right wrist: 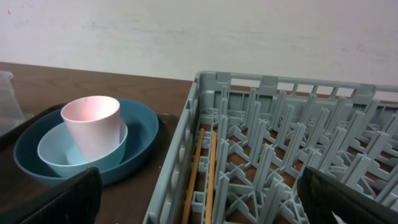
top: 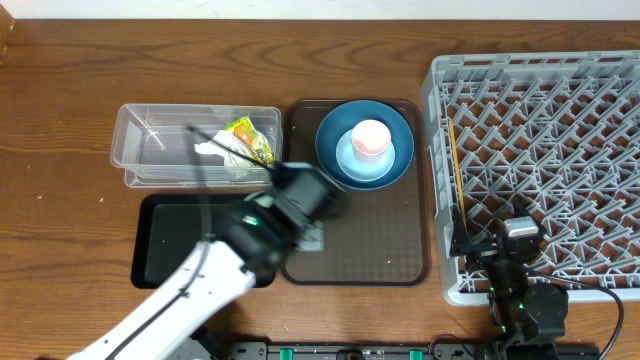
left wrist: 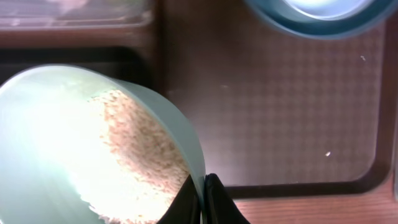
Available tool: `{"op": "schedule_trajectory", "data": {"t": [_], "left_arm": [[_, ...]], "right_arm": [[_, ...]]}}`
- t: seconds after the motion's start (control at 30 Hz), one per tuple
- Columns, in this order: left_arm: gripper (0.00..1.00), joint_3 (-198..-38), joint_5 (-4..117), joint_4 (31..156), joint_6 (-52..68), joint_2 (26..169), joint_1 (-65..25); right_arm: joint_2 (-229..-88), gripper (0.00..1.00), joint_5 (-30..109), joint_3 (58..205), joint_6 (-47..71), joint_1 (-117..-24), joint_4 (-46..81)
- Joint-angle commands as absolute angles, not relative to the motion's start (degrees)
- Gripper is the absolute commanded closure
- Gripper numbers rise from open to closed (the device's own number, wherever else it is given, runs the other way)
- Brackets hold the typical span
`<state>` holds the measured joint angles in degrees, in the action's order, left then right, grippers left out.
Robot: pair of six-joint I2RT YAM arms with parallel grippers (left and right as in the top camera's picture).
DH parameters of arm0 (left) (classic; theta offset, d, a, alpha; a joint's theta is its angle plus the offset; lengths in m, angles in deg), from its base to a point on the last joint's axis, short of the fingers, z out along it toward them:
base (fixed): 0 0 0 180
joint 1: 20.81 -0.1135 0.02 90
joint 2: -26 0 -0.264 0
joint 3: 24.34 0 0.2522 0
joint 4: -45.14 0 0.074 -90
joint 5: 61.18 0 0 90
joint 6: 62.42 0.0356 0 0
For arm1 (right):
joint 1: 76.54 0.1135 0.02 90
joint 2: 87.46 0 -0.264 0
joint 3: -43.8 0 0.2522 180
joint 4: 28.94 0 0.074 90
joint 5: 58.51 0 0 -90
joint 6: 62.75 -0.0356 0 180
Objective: Sort waste into correct bins and load items into the dishwasher rack
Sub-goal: 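Carry the mint bowl left over the black tray with the left gripper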
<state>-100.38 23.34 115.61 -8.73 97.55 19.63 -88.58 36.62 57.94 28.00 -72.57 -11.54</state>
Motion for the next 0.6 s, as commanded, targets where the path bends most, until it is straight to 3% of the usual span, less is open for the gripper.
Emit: {"op": "schedule_trajectory", "data": {"t": [0.0, 0.3, 0.57], "left_arm": [[0.94, -101.4, 32.9, 117.2, -1.0, 96.2, 10.8], [0.94, -98.1, 63.0, 118.0, 18.2, 96.5, -15.7], [0.94, -91.4, 85.5, 118.7, 32.3, 96.5, -32.9]], "right_arm": [[-88.6, 0.01, 36.6, 57.9, 28.6, -72.0, -11.3], [-88.6, 0.01, 36.6, 57.9, 28.6, -72.0, -11.3], [-88.6, 0.01, 36.6, 57.9, 28.6, -72.0, -11.3]]}}
